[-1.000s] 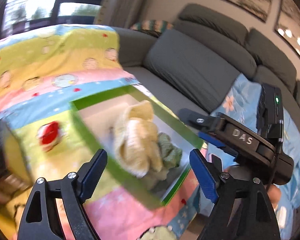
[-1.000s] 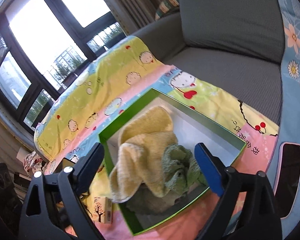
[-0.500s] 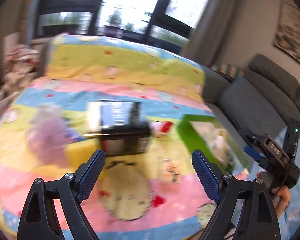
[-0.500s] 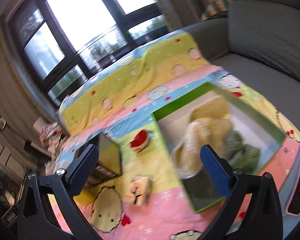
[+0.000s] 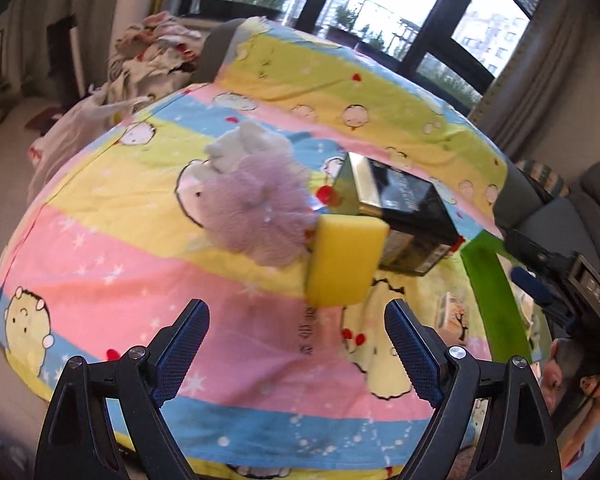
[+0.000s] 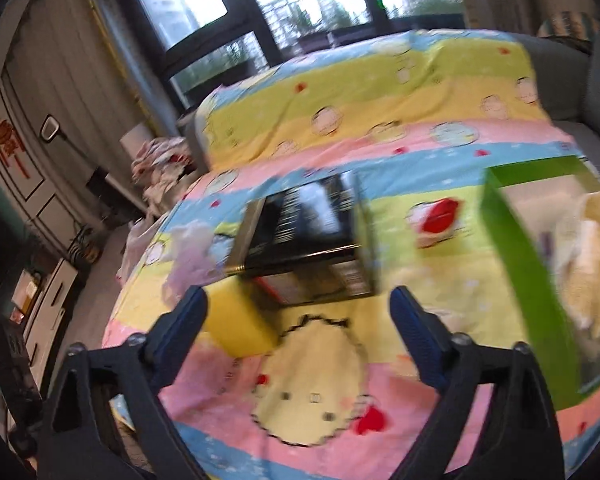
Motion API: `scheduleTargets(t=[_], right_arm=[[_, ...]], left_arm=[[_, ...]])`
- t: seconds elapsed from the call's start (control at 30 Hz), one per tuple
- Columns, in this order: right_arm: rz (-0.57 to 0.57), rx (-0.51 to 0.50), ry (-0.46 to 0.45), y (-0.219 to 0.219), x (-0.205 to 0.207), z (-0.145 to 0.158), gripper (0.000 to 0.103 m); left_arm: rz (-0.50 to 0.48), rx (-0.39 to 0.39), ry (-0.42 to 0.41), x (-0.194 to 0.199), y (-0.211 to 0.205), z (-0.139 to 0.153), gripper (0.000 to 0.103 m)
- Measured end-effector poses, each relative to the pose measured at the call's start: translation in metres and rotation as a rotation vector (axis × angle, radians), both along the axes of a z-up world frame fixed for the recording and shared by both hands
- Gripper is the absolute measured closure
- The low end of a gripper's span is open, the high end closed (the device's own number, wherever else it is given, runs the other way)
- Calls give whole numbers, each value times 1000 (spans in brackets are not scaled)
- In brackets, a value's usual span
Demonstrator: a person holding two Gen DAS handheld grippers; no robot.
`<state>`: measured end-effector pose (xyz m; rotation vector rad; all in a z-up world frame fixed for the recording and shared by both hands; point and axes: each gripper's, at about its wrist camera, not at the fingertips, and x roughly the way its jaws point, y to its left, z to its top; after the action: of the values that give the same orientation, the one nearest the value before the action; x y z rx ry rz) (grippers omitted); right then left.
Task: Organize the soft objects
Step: 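Withdraw the right tool from the green box back over the bed, then move the right tool to the yellow-and-green sponge and turn it over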
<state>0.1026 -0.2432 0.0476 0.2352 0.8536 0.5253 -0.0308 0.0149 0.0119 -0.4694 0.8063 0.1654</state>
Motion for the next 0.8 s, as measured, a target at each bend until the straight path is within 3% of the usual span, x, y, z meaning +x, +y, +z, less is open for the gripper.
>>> scheduleTargets(t=[0.07, 0.13, 0.2, 0.3, 0.5, 0.6, 0.8], right_arm=[[30, -6, 9, 22, 2, -3, 33], [71, -35, -2, 47, 5, -2, 56], [115, -52, 5, 70, 11, 0, 66], [204, -50, 24, 106, 21, -1, 67], [247, -182, 65, 157, 36, -31, 69], [257, -235, 90, 157, 36, -45, 69], [263, -207, 67, 127, 2, -36, 69]], left_arm=[[17, -5, -2, -2, 8, -2, 13], [44, -10, 9, -3, 15, -5, 14], [52, -10, 19, -5, 20, -7, 14], [55, -23, 17, -6, 26, -8, 13], [73, -38, 32, -7, 38, -12, 13], [70, -48, 33, -9, 42, -13, 13], [67, -71, 27, -11, 43, -12, 13]])
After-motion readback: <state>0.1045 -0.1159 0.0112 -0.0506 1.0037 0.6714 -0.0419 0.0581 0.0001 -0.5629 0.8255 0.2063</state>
